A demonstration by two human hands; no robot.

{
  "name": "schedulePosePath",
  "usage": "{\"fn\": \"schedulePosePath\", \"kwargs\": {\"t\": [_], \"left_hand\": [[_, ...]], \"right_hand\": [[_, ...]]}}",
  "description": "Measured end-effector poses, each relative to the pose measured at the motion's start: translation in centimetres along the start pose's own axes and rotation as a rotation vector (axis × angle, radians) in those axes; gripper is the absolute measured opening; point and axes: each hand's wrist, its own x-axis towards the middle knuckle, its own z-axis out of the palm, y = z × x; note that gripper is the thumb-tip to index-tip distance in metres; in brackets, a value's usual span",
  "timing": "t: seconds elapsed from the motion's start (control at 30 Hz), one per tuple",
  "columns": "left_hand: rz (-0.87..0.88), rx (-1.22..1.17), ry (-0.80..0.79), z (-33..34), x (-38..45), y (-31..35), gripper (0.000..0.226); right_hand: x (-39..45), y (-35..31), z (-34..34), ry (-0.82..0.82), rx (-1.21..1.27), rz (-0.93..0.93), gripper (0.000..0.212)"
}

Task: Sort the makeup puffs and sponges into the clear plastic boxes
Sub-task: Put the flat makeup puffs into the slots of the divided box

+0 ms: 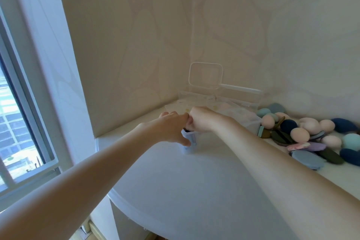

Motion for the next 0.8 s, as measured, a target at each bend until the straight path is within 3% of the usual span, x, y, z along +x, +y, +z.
{"fn": "schedulePosePath", "kwargs": {"t": [0.13,0.27,0.37,0.53,0.7,0.8], "left_hand": [[0.002,-0.088,-0.061,-1.5,-0.3,0.3,0.058],[0.025,-0.204,-0.021,-2.8,-0.5,0.3,0.051],[0.062,-0.174,-0.003,-3.0,-0.9,0.4,0.04],[0.123,-0.01,-0.051,-2.4,-1.1,-0.2,0.035],[0.123,0.048,-0.064,-2.3,-0.6,-0.8,0.027],[0.1,0.004,-0.107,-3.1,-0.6,-0.1,0.029]], "right_hand": [[-1.2,1.7,-0.4,0.097,0.214,-0.116,0.028],[-1.6,2.5,-0.5,0.216,0.173,-0.196,0.031],[-1.4,2.8,-0.2,0.205,0.108,-0.265,0.046],[-1.8,2.2,0.1,0.131,-0.143,-0.27,0.034],[-2.9,1.4,0.4,0.133,-0.176,-0.281,0.037],[-2.6,2.1,0.9,0.197,0.018,-0.282,0.041]]}}
